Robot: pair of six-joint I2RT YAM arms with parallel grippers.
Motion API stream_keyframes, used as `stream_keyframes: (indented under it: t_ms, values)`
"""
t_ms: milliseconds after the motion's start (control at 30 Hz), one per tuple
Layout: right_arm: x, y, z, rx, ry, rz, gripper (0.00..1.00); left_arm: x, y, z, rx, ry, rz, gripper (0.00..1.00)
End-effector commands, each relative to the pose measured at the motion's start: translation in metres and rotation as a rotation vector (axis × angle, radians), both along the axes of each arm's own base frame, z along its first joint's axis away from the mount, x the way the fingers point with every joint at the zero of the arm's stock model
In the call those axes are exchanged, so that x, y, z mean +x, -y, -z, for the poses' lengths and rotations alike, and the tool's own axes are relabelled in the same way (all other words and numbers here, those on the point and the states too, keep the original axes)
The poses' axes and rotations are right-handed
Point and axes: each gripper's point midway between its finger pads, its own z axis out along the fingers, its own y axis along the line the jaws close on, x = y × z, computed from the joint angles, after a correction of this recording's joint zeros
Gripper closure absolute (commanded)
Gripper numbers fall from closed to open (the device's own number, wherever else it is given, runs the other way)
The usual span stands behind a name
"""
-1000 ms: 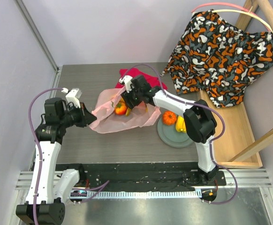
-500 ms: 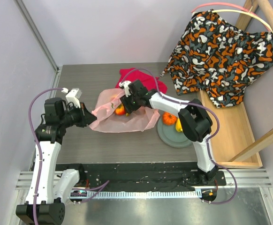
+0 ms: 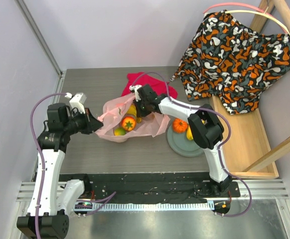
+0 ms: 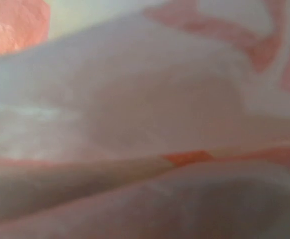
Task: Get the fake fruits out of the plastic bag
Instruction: Take out the fake fruit from the plastic bag.
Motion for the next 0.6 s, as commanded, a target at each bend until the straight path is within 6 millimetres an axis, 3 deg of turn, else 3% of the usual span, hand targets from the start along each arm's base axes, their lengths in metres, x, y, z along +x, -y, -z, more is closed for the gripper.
stream_keyframes:
  t_ms: [0, 133, 200, 333, 367, 467, 567]
  values:
    - [0.015, 0.007, -0.057, 0.059, 0.068, 0.051, 0.99, 0.014, 0.001, -0.014, -0.036, 0.052, -0.013, 1.00]
    - [0.008, 0.012, -0.102, 0.094, 0.102, 0.050, 0.99, 0.027, 0.002, -0.025, -0.063, 0.080, -0.032, 1.00]
    - [0.001, 0.019, -0.122, 0.097, 0.108, 0.051, 0.99, 0.037, 0.001, -0.039, -0.072, 0.133, -0.043, 1.00]
    - [-0.014, 0.028, -0.144, 0.068, 0.148, -0.036, 0.99, 0.060, -0.003, -0.067, -0.091, 0.192, -0.090, 1.00]
    - [-0.018, 0.031, -0.142, 0.051, 0.158, -0.071, 0.99, 0.065, -0.005, -0.080, -0.086, 0.223, -0.103, 1.00]
    - [-0.038, 0.024, -0.148, 0.069, 0.155, -0.214, 0.99, 0.079, -0.013, -0.091, -0.072, 0.254, -0.156, 1.00]
    - [-0.062, 0.026, -0.142, 0.045, 0.138, -0.344, 0.99, 0.090, -0.015, -0.105, -0.086, 0.284, -0.177, 1.00]
